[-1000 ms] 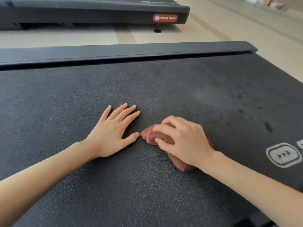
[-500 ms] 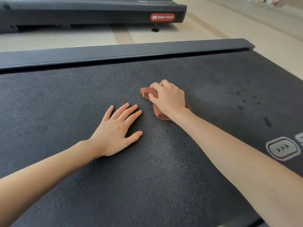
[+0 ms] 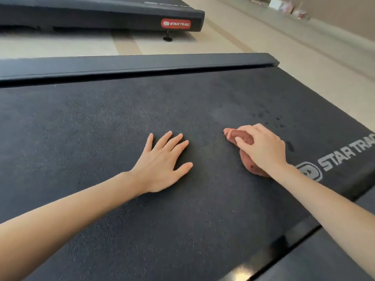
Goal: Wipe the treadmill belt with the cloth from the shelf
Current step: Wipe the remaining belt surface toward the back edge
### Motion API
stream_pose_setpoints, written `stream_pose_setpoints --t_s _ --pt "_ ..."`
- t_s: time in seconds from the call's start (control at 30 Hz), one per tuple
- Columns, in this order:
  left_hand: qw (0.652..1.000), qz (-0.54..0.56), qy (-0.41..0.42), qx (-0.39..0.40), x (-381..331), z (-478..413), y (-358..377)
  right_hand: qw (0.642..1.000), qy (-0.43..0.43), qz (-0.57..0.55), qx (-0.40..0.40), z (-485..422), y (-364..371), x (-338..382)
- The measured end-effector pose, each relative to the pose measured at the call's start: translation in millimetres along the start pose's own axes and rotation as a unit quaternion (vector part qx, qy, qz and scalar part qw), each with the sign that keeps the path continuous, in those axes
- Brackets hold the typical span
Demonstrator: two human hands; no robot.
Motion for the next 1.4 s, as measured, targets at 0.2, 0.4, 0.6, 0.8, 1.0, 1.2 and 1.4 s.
stream_pose_setpoints --t_s 0.2,0.4,0.6,0.8,1.0,1.2,1.4 --pt "0.998 -0.047 -0.025 -0.024 -12 -9 12 0.992 0.111 0.063 -0.023 -28 8 -9" --pt "0.998 -0.041 -0.024 -0.037 -13 -9 11 0.998 -0.053 0.027 -0.02 15 1 54" --pt "0.997 -0.039 -0.024 -0.054 -14 -9 10 0.993 -0.108 -0.024 -0.038 14 3 64" --pt "0.997 -0.031 -0.023 -0.06 -14 -10 10 0.998 -0.056 -0.006 -0.024 -43 28 58" --pt "0.998 -0.034 -0.022 -0.051 -13 -10 10 1.0 0.004 0.008 -0.028 -65 39 53" --pt "0.998 -0.037 -0.035 -0.02 -16 -13 4 0.998 -0.057 -0.016 -0.025 2 9 60" --pt "0.999 -0.009 0.044 0.006 -66 -30 10 0.997 -0.067 -0.022 -0.03 63 -30 -9"
Point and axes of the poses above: each hand's wrist, its own z-axis away from the middle knuckle, its own y-axis out of the palm, x = y × z, the point moved 5 cm from there along -z, towards the middle knuckle, and after that the axes turned 10 degrees about -x, right-handed, at the moved point
